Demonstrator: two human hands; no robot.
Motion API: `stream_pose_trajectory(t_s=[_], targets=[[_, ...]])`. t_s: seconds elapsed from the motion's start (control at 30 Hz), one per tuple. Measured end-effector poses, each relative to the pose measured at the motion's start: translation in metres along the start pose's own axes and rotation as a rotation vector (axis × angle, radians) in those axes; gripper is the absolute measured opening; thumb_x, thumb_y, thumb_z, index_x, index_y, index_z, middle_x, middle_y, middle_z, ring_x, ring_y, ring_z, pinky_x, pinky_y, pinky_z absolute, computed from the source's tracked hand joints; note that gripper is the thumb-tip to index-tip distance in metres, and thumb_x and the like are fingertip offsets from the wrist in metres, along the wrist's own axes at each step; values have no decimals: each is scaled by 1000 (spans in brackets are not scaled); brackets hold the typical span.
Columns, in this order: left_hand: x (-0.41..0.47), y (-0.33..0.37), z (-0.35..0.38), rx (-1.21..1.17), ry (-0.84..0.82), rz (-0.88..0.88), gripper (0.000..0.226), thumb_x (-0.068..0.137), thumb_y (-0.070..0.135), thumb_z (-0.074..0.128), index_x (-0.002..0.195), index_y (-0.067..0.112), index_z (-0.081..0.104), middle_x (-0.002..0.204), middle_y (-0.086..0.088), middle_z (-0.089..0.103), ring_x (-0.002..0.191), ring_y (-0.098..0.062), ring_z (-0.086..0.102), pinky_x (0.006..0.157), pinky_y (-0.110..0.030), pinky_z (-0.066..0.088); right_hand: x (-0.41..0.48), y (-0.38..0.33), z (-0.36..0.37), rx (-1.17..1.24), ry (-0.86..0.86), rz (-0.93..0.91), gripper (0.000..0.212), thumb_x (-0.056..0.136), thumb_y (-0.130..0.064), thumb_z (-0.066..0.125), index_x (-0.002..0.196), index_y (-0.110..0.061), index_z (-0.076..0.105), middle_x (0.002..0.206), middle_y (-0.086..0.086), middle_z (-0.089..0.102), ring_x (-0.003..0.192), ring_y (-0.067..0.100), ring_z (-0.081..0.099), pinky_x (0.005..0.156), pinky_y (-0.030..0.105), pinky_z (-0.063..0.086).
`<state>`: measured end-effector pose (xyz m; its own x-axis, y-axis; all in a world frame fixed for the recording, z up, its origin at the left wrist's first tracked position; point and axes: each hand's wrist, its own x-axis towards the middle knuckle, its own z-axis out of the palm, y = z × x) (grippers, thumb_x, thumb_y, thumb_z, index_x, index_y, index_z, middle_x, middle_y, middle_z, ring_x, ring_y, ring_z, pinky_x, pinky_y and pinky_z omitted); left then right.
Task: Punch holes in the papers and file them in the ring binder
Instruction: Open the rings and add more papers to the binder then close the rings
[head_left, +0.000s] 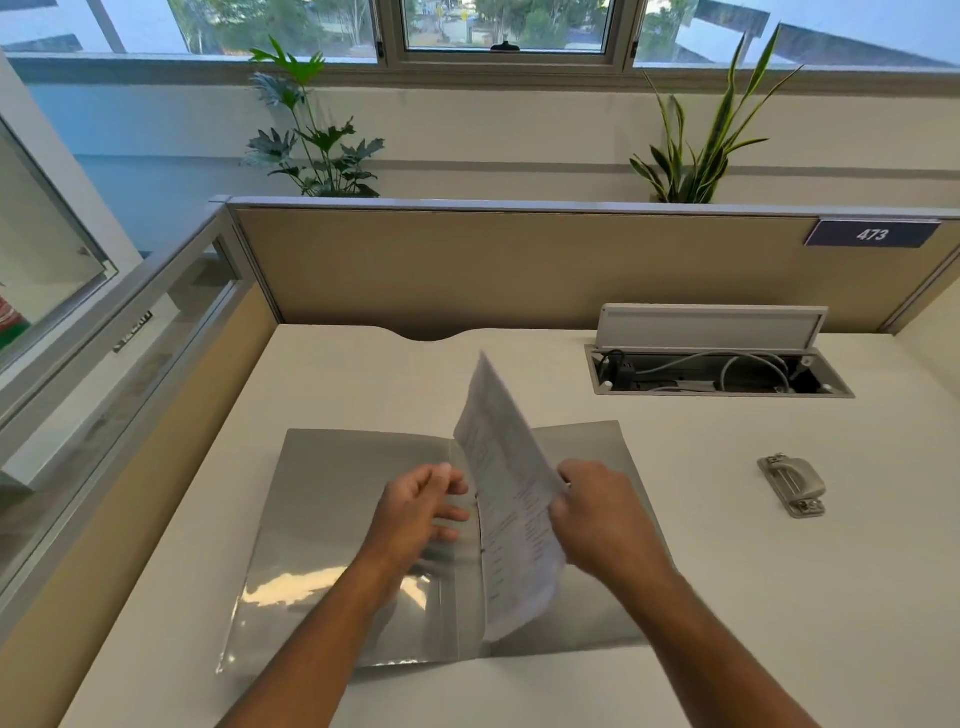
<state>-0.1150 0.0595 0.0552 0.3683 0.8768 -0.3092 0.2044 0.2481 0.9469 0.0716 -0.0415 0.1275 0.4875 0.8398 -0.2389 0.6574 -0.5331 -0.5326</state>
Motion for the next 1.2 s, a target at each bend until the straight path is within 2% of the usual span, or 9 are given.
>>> stream_pose_trajectory(t_s=[0.13,0.27,0.4,0.63,0.73,0.8,0.9,0.97,1.2], targets=[[14,-29,4,241,100,-29,10,103,19,65,104,21,75,101,-7,77,82,-16,75,68,-32,62,10,36,-15,212,-34,125,19,93,-6,52,86,-12,70,84,5,74,70,22,75,53,36,65],[28,-56,14,400,67,-51,19,98,14,69,115,18,77,101,-1,77,89,-18,74,88,-40,64,18,78,-16,299,-34,199,17,91,-4,58,92,-14,72,95,6,75,81,25,74,72,46,66],[32,-68,26,544,55,-29,22,97,14,69,116,15,80,108,0,80,99,-14,73,86,-22,54,22,109,-8,407,-56,272,21,90,2,57,94,-10,74,96,7,76,83,27,73,68,36,61],[39,-68,40,623,84,-76,20,96,23,75,80,12,80,78,2,77,74,-12,71,72,-27,56,33,140,15,396,-48,334,16,93,0,58,88,-10,71,96,7,74,81,25,70,62,31,53],[43,-67,46,668,101,-111,44,95,26,77,55,16,61,55,7,59,45,-3,48,52,-21,43,39,149,28,314,-14,352,11,90,-4,61,93,-10,69,100,10,75,85,27,70,77,41,61],[44,-63,50,687,96,-126,55,92,28,79,48,21,47,46,7,46,38,-5,37,48,-21,37,40,149,37,214,30,349,23,89,-11,63,111,-11,66,113,10,72,98,30,68,88,43,57],[47,-61,54,702,108,-168,55,88,26,82,49,21,44,47,6,48,41,-9,40,51,-22,39,37,134,51,-80,158,265,52,90,-29,68,138,-17,53,133,9,60,121,32,58,99,47,47],[49,-63,56,722,119,-196,50,87,27,82,51,20,47,52,5,53,44,-12,46,52,-24,42,35,116,63,-98,223,101,51,91,-31,70,139,-20,56,138,6,58,124,29,57,102,47,45],[53,-61,60,720,153,-272,33,83,35,85,64,18,64,69,1,70,65,-21,69,62,-28,54,43,74,113,-251,-14,-368,47,100,-27,60,146,-23,53,159,1,47,143,22,46,115,41,38]])
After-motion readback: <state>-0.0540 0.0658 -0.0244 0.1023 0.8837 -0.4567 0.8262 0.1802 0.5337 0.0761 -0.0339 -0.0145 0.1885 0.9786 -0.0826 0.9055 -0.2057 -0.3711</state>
